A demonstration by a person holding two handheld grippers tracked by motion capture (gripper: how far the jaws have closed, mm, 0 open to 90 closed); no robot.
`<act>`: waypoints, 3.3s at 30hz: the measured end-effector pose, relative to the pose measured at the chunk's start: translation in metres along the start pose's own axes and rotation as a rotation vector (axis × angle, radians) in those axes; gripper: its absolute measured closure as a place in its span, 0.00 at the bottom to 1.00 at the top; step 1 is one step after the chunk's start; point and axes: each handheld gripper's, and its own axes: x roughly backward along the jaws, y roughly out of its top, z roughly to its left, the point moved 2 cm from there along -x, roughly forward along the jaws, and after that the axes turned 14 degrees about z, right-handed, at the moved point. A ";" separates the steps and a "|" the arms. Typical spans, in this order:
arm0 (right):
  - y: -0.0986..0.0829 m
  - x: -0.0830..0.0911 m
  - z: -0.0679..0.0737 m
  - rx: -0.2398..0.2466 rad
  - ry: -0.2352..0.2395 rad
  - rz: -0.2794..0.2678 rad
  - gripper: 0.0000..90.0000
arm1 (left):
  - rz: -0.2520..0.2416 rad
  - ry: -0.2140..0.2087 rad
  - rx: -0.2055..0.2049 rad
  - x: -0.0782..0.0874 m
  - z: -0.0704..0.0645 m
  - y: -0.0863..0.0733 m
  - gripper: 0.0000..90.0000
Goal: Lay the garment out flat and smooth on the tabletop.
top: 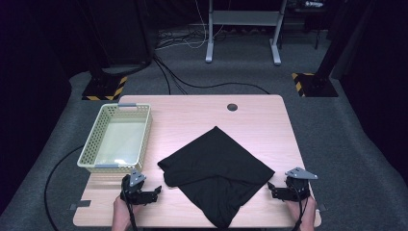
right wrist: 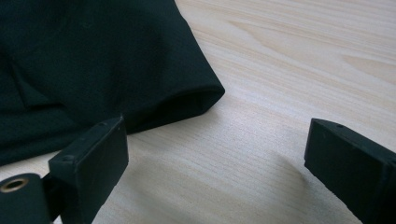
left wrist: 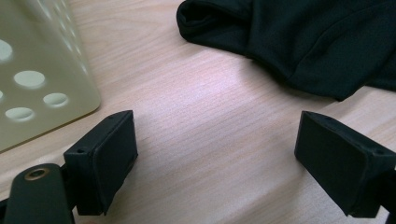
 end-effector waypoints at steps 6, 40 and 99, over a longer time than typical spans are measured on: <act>0.001 0.000 -0.001 -0.013 0.001 -0.005 0.06 | 0.001 0.001 0.005 0.000 -0.001 0.001 0.14; 0.094 -0.052 0.119 0.226 0.105 0.028 1.00 | -0.002 -0.001 0.015 0.000 0.000 0.001 0.15; 0.094 -0.057 0.159 0.273 0.170 0.001 0.95 | -0.003 0.006 0.024 0.000 0.001 0.001 0.16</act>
